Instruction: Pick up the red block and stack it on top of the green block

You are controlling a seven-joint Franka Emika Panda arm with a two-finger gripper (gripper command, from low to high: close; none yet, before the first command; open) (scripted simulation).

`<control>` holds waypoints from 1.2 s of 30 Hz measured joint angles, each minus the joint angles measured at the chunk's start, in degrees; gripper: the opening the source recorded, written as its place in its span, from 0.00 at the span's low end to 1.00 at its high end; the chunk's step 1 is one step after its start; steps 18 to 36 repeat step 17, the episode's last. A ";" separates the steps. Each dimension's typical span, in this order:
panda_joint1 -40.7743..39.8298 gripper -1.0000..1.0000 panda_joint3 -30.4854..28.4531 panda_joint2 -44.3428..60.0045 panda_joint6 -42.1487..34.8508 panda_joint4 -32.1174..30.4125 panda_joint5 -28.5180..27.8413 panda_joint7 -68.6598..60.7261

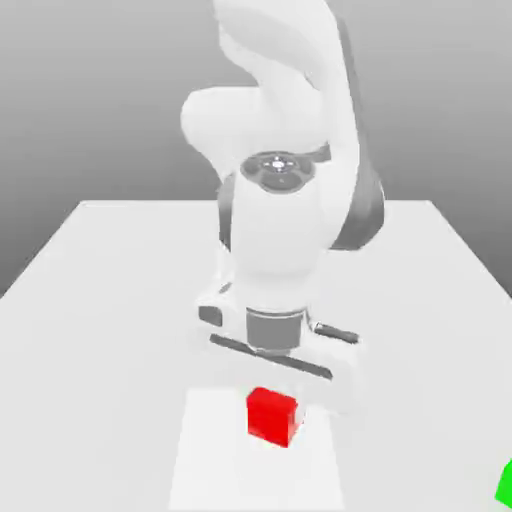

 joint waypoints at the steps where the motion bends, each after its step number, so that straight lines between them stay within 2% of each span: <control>1: 1.15 0.00 1.26 1.01 -1.17 2.03 -0.74 -1.39; 9: 11.34 0.00 10.63 9.59 -10.52 18.61 -7.33 -12.11; 13: 15.07 0.00 9.09 16.75 -6.74 21.52 -11.82 -11.31; 14: 15.64 1.00 8.47 18.14 -5.60 21.71 -12.65 -10.82; 36: 15.64 1.00 8.47 18.14 -5.60 21.71 -12.65 -10.82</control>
